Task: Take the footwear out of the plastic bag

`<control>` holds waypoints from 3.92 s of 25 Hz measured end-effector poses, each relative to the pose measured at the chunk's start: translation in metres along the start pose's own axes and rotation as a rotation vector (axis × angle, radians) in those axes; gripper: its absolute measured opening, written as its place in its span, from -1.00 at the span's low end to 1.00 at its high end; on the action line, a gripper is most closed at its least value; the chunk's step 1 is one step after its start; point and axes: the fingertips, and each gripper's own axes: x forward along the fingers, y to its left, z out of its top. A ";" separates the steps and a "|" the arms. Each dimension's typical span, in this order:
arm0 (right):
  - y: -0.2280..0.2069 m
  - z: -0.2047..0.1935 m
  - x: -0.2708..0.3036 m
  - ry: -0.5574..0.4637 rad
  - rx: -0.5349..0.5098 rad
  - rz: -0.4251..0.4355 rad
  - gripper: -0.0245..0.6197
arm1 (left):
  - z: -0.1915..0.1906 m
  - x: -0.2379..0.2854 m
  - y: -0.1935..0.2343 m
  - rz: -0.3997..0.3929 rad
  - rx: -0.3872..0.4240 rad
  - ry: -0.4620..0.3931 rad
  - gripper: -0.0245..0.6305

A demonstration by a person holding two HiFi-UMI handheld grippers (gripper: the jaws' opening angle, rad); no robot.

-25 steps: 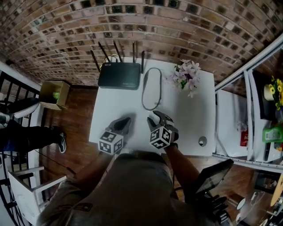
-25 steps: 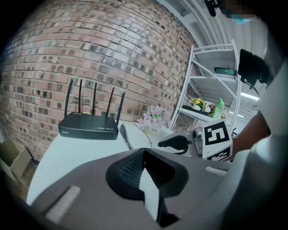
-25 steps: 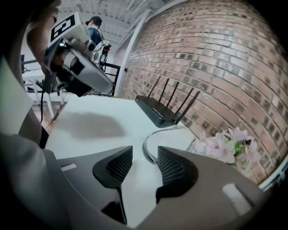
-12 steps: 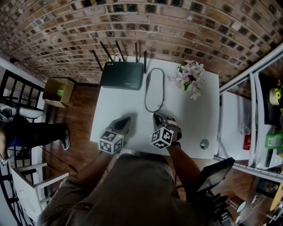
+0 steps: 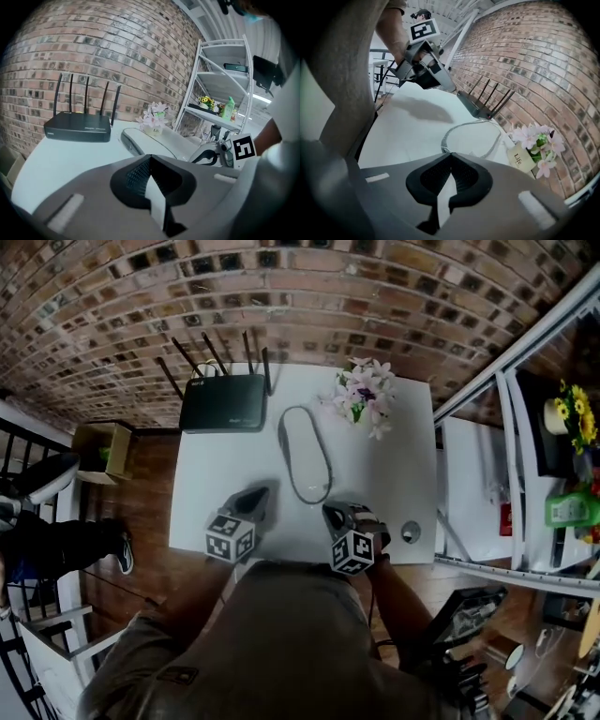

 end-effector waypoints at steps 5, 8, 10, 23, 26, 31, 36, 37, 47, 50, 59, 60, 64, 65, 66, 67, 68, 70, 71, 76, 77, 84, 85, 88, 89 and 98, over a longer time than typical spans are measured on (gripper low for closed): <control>-0.010 -0.052 -0.030 0.062 0.073 -0.027 -0.88 | -0.003 0.018 -0.023 -0.034 0.006 0.011 -0.92; -0.022 -0.082 -0.042 0.112 0.139 -0.049 -0.86 | -0.006 0.028 -0.036 -0.050 0.012 0.019 -0.93; -0.028 -0.094 -0.047 0.128 0.173 -0.052 -0.76 | -0.006 0.034 -0.044 -0.059 0.016 0.022 -0.93; -0.090 -0.076 -0.091 -0.002 0.390 -0.063 -0.35 | -0.002 0.052 -0.047 -0.036 0.025 0.023 -0.93; -0.088 -0.034 -0.061 -0.049 0.375 0.026 -0.18 | -0.001 0.044 -0.042 -0.010 0.018 0.010 -0.92; -0.072 -0.008 0.000 -0.006 0.379 0.147 0.11 | -0.003 0.024 -0.031 0.048 -0.002 -0.007 -0.93; -0.068 -0.011 0.031 0.061 0.386 0.159 0.48 | -0.003 0.005 -0.016 0.100 -0.023 -0.028 -0.92; -0.066 -0.013 0.035 0.074 0.387 0.168 0.55 | -0.004 0.002 -0.014 0.107 -0.024 -0.028 -0.93; -0.048 -0.011 0.042 0.082 0.241 0.312 0.60 | -0.004 -0.008 -0.003 0.129 0.063 -0.028 -0.93; -0.034 -0.009 0.036 0.067 0.119 0.380 0.58 | -0.003 -0.008 -0.005 0.126 0.090 -0.006 -0.92; 0.002 -0.004 0.018 0.023 -0.119 0.503 0.55 | -0.010 0.002 -0.014 0.067 0.177 0.056 -0.92; 0.003 -0.004 0.017 0.024 -0.124 0.500 0.55 | -0.009 0.003 -0.014 0.064 0.184 0.061 -0.92; 0.004 -0.005 0.017 0.025 -0.113 0.488 0.56 | -0.013 0.006 -0.012 0.046 0.198 0.083 -0.92; 0.003 -0.005 0.017 0.025 -0.100 0.483 0.57 | -0.014 0.007 -0.012 0.043 0.198 0.088 -0.92; 0.001 -0.005 0.017 0.023 -0.085 0.476 0.59 | -0.017 0.008 -0.010 0.041 0.198 0.094 -0.92; -0.001 -0.005 0.016 0.019 -0.069 0.468 0.62 | -0.020 0.009 -0.008 0.042 0.195 0.100 -0.92; -0.004 -0.005 0.014 0.012 -0.050 0.460 0.63 | -0.023 0.009 -0.005 0.046 0.194 0.106 -0.92; -0.010 -0.004 0.009 -0.005 -0.001 0.440 0.63 | -0.024 0.007 0.003 0.063 0.197 0.112 -0.92; -0.014 -0.004 0.006 -0.016 0.031 0.426 0.63 | -0.025 0.005 0.008 0.072 0.200 0.117 -0.92; -0.034 -0.010 -0.015 -0.068 0.197 0.319 0.51 | -0.042 -0.009 0.028 0.078 0.253 0.179 -0.92; -0.037 -0.012 -0.019 -0.074 0.223 0.300 0.48 | -0.046 -0.012 0.028 0.064 0.272 0.197 -0.92; -0.043 -0.025 -0.039 -0.064 0.325 0.210 0.39 | -0.085 -0.013 0.015 -0.059 0.437 0.344 -0.39; -0.043 -0.026 -0.042 -0.060 0.338 0.202 0.38 | -0.088 -0.011 0.014 -0.062 0.449 0.354 -0.38; -0.045 -0.030 -0.051 -0.069 0.398 0.183 0.28 | -0.093 -0.005 0.014 -0.058 0.472 0.380 -0.38; -0.047 -0.031 -0.055 -0.076 0.426 0.178 0.21 | -0.095 -0.003 0.014 -0.056 0.477 0.390 -0.39; -0.073 -0.096 -0.089 -0.082 0.784 0.067 -0.53 | -0.097 0.002 0.017 -0.045 0.490 0.437 -0.70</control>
